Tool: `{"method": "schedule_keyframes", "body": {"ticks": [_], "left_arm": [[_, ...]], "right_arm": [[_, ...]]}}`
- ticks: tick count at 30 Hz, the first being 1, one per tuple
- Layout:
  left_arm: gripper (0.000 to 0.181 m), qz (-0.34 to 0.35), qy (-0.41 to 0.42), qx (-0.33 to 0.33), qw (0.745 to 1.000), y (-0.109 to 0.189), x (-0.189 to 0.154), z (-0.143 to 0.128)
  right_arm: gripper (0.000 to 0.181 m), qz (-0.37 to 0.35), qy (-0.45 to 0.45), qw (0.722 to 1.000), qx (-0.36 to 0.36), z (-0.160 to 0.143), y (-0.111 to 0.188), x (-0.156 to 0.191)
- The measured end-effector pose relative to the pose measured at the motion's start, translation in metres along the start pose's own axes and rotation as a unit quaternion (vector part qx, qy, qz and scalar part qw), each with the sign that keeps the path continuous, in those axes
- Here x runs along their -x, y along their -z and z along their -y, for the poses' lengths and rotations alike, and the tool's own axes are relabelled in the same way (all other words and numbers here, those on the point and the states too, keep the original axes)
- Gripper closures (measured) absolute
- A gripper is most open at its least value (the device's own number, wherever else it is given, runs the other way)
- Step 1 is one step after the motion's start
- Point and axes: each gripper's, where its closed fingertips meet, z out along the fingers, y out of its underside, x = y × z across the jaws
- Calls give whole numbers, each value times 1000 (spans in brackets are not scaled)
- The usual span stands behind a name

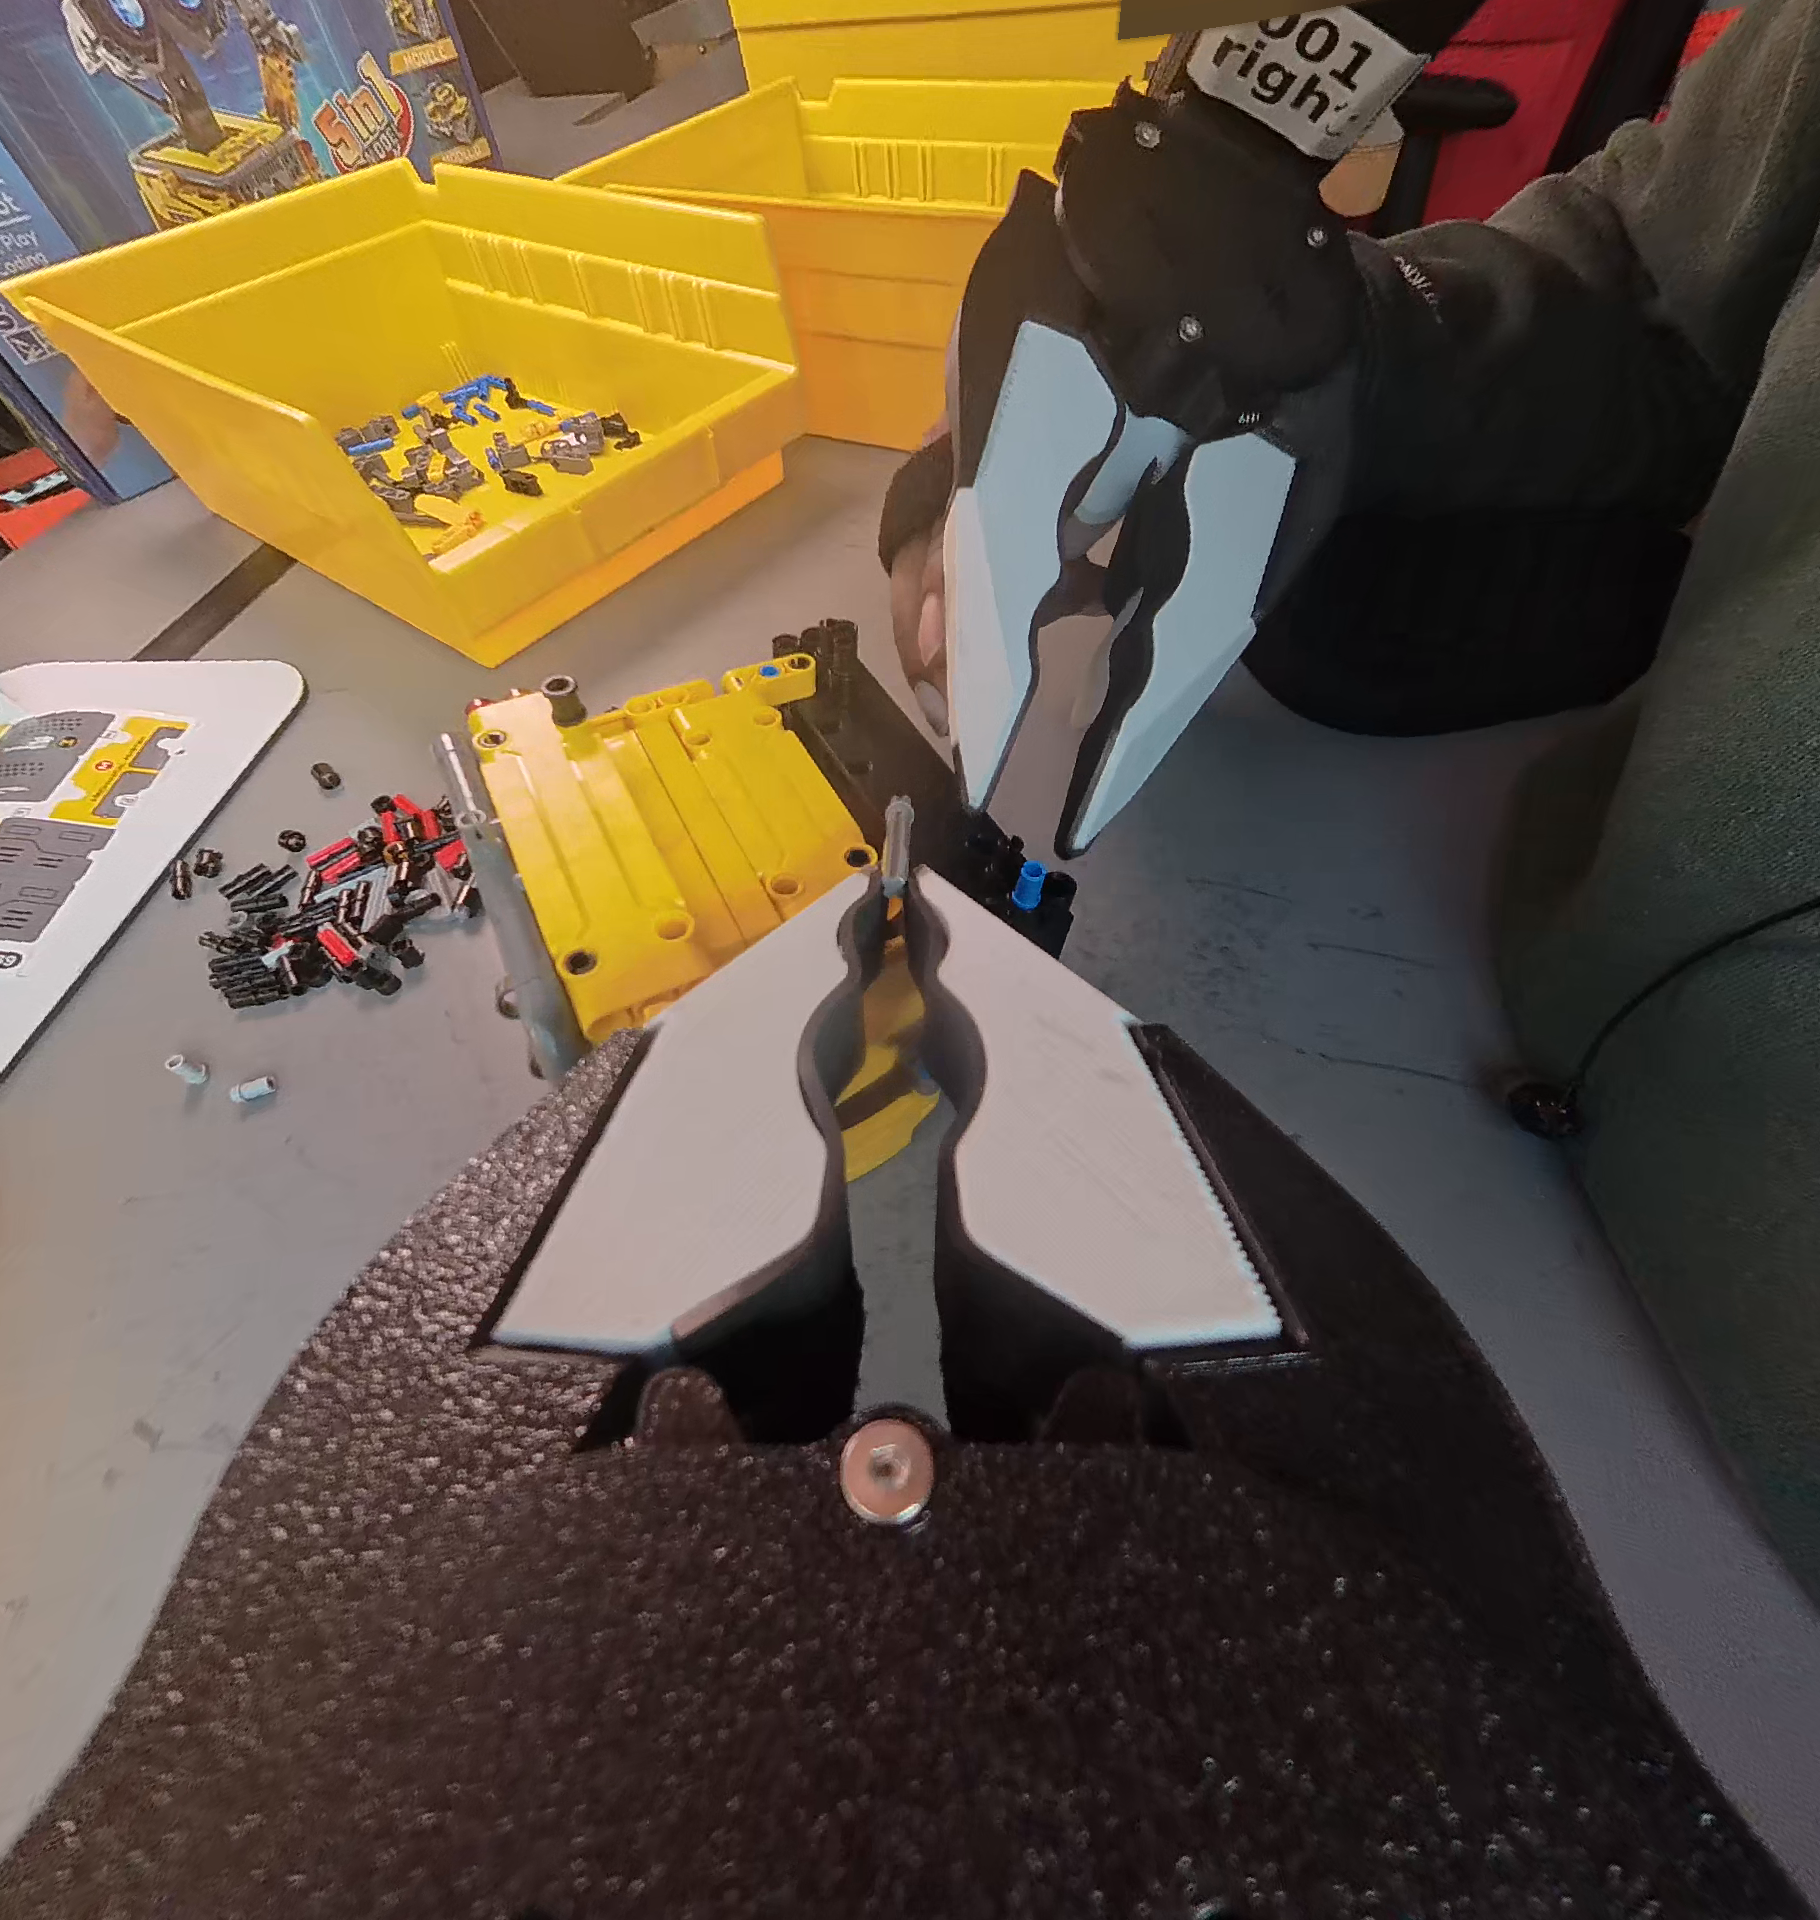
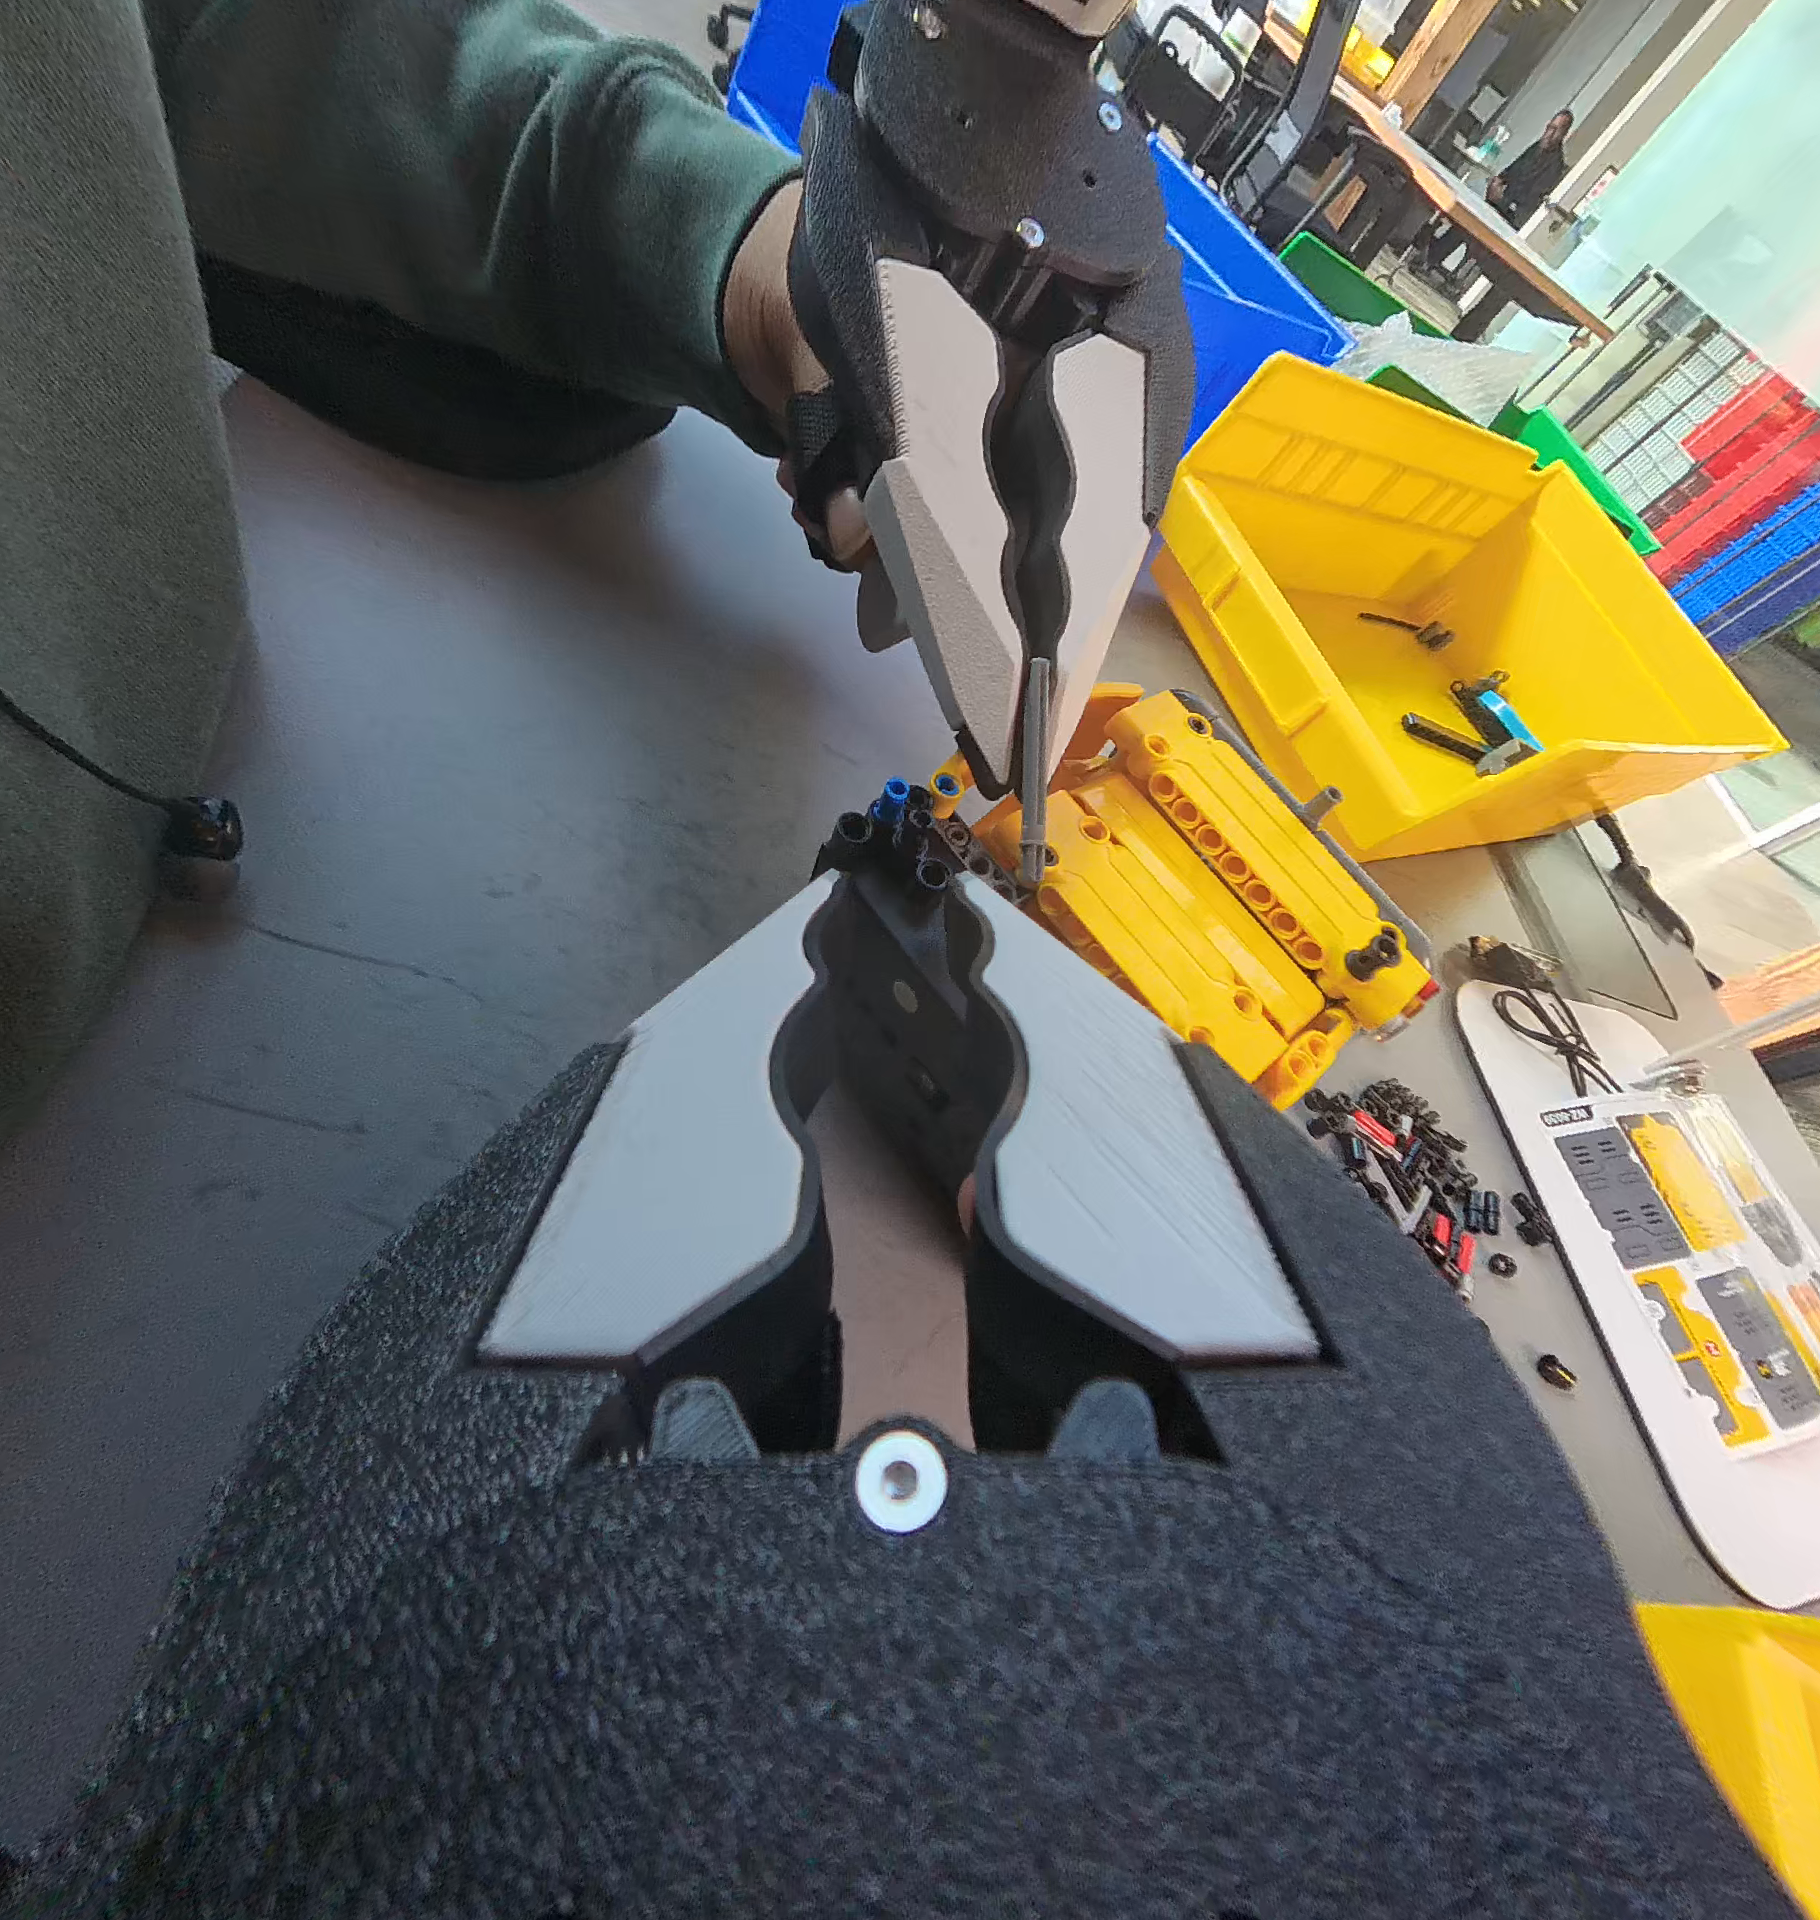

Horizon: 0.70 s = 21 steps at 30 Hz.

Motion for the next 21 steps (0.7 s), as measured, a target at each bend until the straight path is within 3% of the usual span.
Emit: {"method": "schedule_keyframes", "body": {"ticks": [8, 21], "left_arm": [[180, -2, -6, -7, 1000, 1, -3, 4], [180, -26, -14, -37, 999, 2, -16, 17]], "right_arm": [[167, -32, -65, 997, -38, 11, 11, -21], [178, -20, -72, 996, -40, 16, 3, -14]]}}
